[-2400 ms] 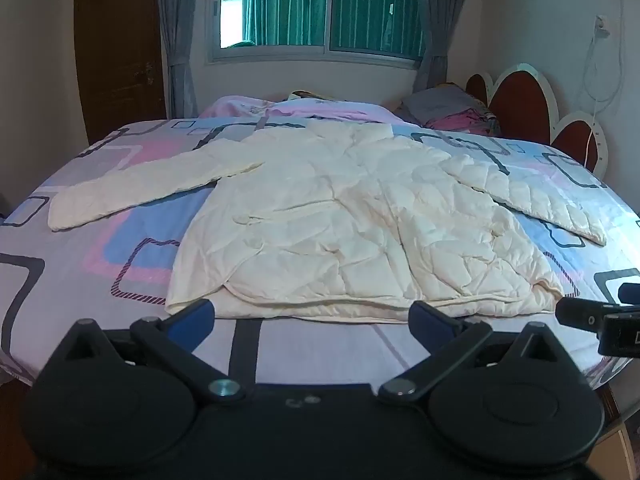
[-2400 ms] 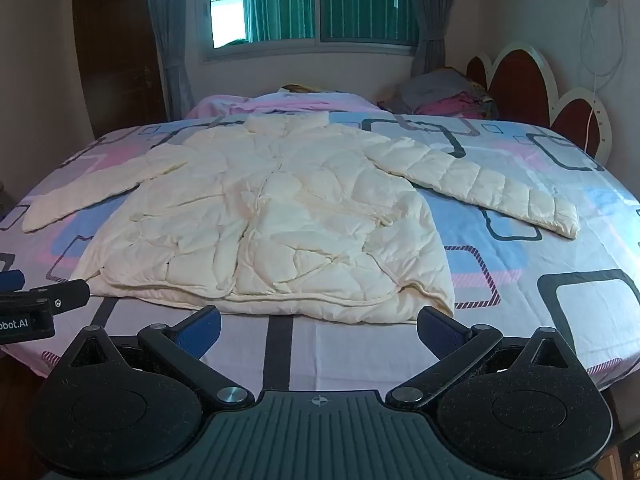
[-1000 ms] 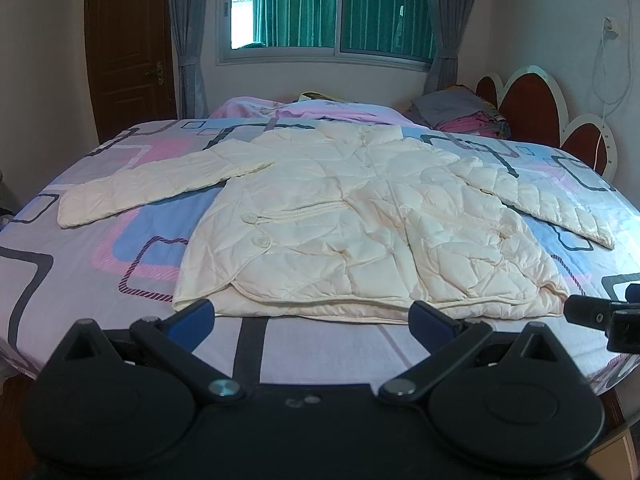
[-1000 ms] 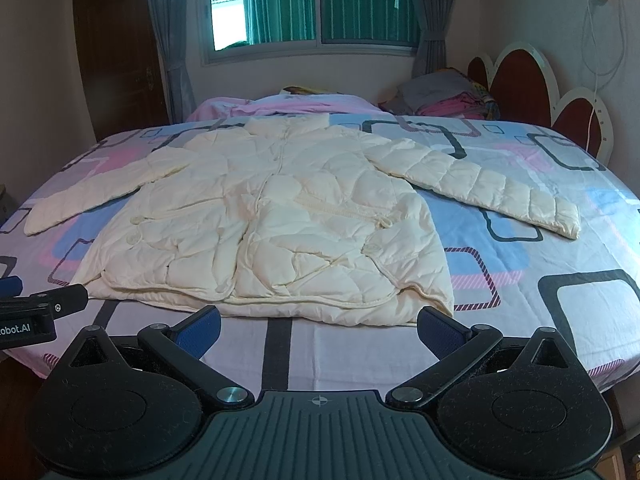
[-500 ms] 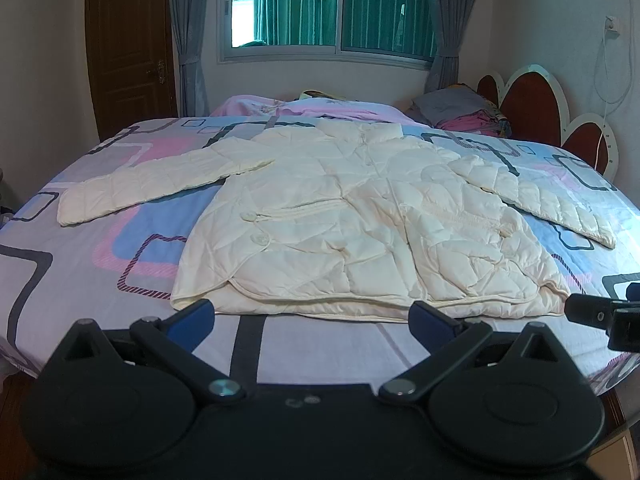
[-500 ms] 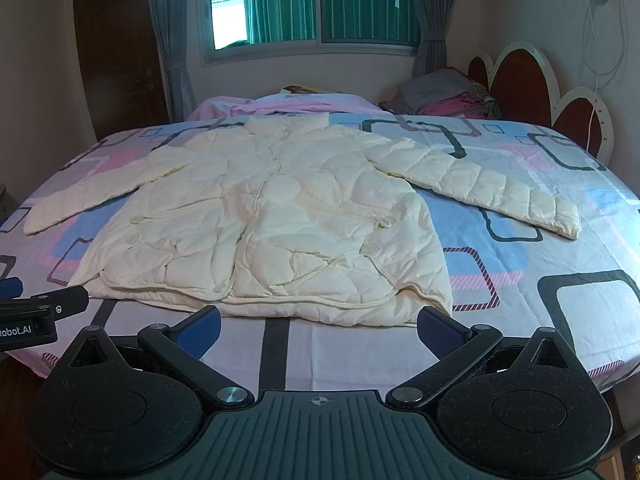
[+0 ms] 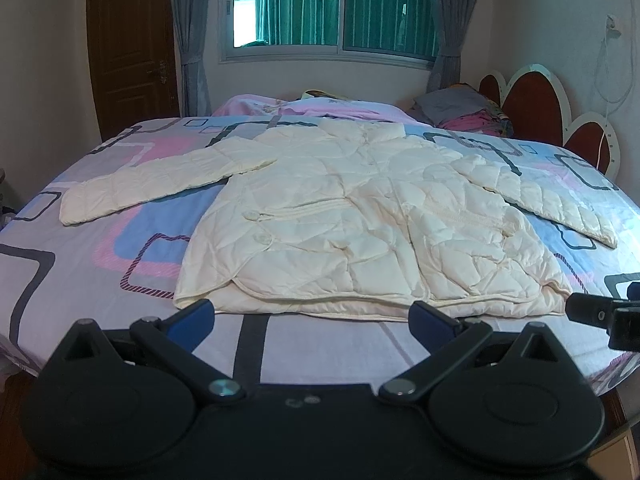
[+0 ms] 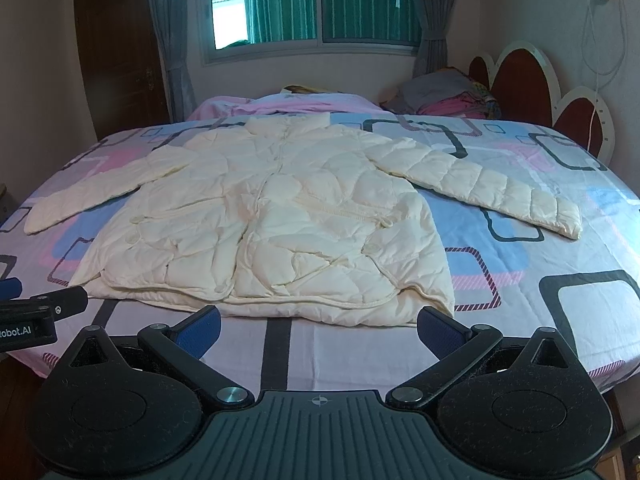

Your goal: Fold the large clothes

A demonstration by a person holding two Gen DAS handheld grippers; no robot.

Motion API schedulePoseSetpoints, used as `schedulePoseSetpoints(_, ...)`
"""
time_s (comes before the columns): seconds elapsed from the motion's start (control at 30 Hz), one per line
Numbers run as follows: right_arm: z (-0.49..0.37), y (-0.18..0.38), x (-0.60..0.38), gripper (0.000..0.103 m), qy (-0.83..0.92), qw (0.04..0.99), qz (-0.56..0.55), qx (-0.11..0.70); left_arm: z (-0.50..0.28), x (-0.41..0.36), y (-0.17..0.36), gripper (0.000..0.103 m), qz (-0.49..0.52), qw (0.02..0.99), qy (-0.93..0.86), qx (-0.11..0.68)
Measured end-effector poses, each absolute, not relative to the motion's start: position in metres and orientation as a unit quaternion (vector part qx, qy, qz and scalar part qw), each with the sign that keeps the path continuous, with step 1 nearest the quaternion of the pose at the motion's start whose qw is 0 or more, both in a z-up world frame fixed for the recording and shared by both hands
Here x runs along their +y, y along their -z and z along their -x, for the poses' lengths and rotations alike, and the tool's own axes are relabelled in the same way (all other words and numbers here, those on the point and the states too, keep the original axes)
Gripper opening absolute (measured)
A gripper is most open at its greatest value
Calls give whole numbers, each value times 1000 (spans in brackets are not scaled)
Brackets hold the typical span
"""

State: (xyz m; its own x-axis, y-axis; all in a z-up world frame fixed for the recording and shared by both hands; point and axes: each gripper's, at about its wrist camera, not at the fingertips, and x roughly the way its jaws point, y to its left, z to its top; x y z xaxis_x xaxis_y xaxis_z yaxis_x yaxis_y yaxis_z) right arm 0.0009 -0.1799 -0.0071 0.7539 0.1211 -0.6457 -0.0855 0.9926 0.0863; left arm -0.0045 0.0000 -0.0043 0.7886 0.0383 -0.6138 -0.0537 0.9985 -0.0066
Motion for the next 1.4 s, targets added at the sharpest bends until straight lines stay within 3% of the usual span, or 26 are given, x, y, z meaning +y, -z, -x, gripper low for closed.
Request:
schedulePoseSetpoints(1.0,-6,9,-190,103,-39,939,-48,339,-4,-4,4,103,30,942,-18,333)
schedulePoseSetpoints(1.23,-34,14,-219,103,-5,943,-92,321,-49,0,13,103,52,926,18,374)
schedulePoseSetpoints(1.4,-71,16,-237,103,16,942,-107,318,-86,5,16,103,96,928,48,357)
